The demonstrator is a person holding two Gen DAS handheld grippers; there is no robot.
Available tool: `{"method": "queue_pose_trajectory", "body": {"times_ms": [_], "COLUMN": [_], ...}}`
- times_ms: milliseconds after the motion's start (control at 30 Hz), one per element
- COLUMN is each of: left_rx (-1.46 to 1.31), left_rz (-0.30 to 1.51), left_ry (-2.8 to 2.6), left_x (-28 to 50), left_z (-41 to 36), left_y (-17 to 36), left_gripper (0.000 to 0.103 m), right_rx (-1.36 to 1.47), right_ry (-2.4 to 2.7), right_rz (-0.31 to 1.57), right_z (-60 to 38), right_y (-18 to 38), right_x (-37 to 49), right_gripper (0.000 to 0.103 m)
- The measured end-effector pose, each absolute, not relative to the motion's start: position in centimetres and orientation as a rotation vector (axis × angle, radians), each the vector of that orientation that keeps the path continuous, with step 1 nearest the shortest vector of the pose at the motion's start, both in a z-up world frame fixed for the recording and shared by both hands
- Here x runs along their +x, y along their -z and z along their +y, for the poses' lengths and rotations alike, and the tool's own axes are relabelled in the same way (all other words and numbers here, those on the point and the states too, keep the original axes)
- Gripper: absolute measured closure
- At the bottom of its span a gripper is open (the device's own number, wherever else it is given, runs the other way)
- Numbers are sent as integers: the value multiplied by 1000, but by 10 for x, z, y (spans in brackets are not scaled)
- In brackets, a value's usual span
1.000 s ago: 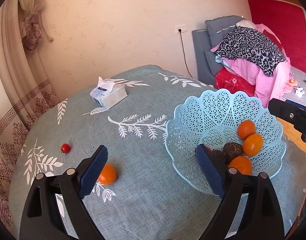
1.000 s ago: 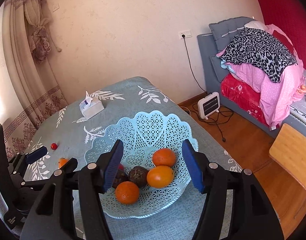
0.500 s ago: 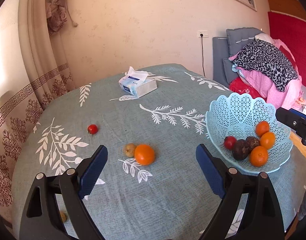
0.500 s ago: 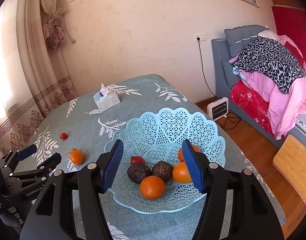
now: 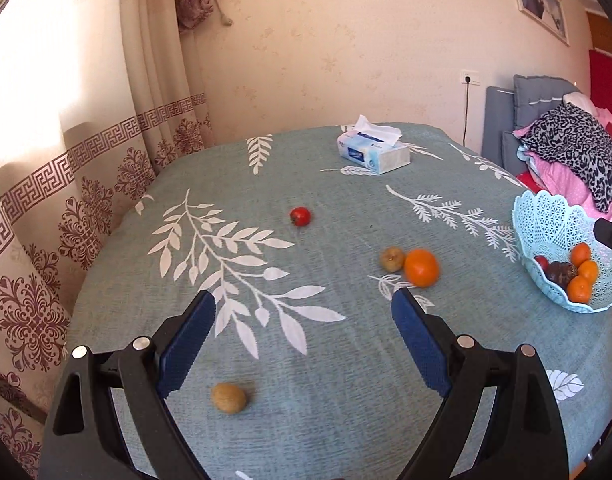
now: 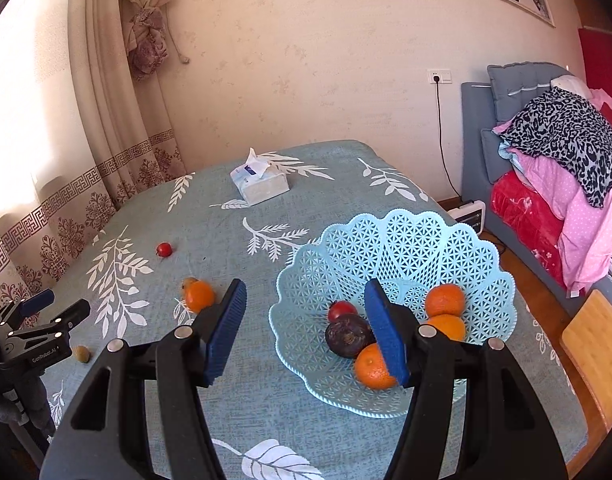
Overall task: Organize fruits
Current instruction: 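Withdraw both tools from the basket toward the remaining fruits, then grasp the small tan round fruit with the left tool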
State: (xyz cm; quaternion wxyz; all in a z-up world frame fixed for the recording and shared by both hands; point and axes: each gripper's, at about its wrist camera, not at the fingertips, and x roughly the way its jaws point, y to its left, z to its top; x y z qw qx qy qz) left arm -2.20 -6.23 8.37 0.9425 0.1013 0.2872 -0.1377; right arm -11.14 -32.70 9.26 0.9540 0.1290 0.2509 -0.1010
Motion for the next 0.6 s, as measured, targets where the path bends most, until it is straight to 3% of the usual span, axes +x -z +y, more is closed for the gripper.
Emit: {"method": "queue_pose_trajectory", "body": {"times_ms": [333, 600], "left_rx": [41, 34], "left_rz": [774, 814], "left_ry": [212, 217], "left_x": [7, 4], "left_z": [16, 25], "left_y": [-58, -48], "left_gripper": [14, 18], "right_rx": [231, 231], "right_ry": [149, 129], "right_rz": [559, 595], "right_z": [-301, -296], "right_y": [-85, -75], "right_x": [-99, -95], "right_gripper": [39, 39]}}
